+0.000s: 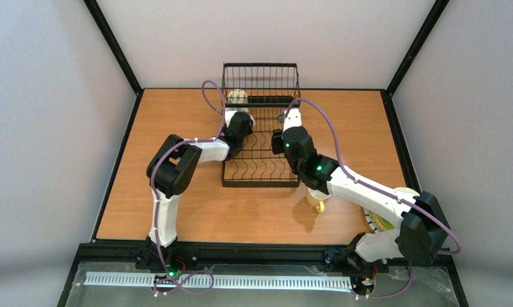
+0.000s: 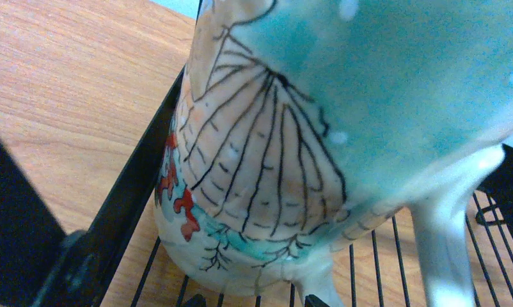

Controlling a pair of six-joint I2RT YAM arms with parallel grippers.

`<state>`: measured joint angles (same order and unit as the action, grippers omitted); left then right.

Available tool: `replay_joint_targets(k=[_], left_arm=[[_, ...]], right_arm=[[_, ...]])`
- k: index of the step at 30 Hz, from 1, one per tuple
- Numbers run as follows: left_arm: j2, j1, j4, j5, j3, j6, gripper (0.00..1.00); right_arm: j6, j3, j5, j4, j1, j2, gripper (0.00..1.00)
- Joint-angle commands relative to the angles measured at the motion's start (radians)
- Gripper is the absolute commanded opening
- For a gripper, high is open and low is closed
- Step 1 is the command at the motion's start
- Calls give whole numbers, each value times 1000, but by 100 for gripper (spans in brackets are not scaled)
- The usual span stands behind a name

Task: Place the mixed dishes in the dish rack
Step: Adjust the cup in the dish rack.

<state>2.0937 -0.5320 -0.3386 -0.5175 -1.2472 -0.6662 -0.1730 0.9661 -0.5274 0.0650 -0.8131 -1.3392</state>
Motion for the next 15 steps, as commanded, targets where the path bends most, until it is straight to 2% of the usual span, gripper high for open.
replay_joint_targets(k=[1,8,15], left_arm=[[-71,13,80,45,22,-37,88],[-194,-39,206,29,63,-55,91],[-350,-132,381,-9,121,-136,91]], right_arm=[[-47,26,-41,-99,5,33,90],[-164,66,-100,-297,5,65,91],[-357,115,-178,-575,5,90,92]])
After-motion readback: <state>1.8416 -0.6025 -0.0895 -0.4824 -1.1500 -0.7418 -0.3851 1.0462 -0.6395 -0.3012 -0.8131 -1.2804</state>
